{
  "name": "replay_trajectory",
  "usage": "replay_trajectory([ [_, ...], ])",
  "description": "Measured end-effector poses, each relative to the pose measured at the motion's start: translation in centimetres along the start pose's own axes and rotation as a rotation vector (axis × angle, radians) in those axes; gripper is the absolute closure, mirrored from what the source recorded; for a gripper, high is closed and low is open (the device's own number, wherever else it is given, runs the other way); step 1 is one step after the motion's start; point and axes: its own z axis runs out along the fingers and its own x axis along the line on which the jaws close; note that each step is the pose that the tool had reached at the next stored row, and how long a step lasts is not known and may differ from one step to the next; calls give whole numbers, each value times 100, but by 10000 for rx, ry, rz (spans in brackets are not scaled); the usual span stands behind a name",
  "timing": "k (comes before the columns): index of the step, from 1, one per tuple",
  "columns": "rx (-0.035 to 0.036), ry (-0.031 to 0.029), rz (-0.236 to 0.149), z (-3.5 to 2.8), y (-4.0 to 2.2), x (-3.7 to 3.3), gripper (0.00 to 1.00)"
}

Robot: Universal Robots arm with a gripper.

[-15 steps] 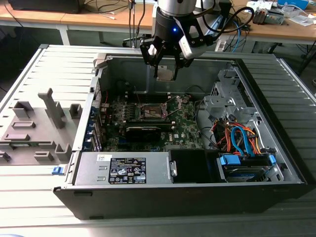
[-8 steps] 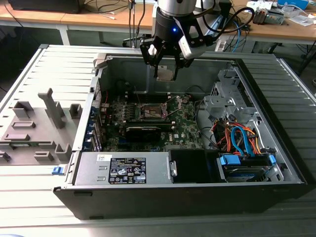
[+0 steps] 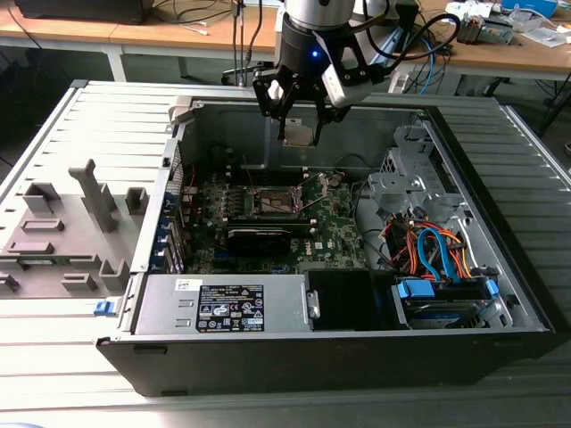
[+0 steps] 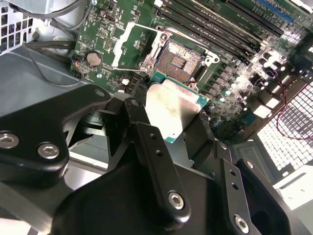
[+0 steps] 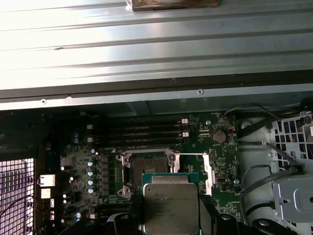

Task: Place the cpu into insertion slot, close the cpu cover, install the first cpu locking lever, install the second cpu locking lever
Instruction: 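Place the cpu into insertion slot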

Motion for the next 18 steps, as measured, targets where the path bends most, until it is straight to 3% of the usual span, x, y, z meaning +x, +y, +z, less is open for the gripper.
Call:
replay_trajectory([
  [18, -5, -28, 306, 2, -4, 0, 45],
])
